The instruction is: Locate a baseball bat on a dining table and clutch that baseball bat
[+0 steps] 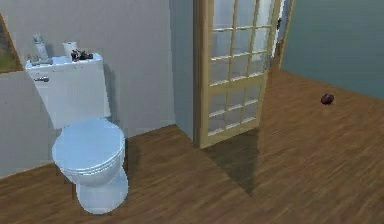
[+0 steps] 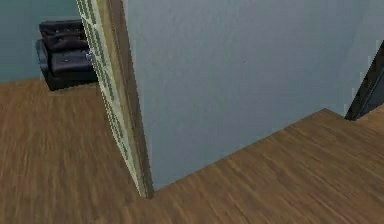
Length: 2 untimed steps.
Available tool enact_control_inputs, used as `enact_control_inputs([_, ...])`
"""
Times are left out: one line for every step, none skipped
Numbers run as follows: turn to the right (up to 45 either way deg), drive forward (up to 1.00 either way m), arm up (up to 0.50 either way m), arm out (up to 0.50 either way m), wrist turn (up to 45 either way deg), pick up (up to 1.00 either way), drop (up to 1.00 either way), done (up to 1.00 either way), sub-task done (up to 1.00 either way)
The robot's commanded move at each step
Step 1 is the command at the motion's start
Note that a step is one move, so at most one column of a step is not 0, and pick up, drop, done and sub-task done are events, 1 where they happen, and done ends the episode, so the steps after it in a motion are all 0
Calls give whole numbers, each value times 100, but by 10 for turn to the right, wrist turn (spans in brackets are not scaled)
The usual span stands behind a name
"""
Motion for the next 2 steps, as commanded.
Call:
enact_control_inputs([330,0,0,0,0,0,0,0,0])
enact_control_inputs([0,80,0,0,0,0,0,0,0])
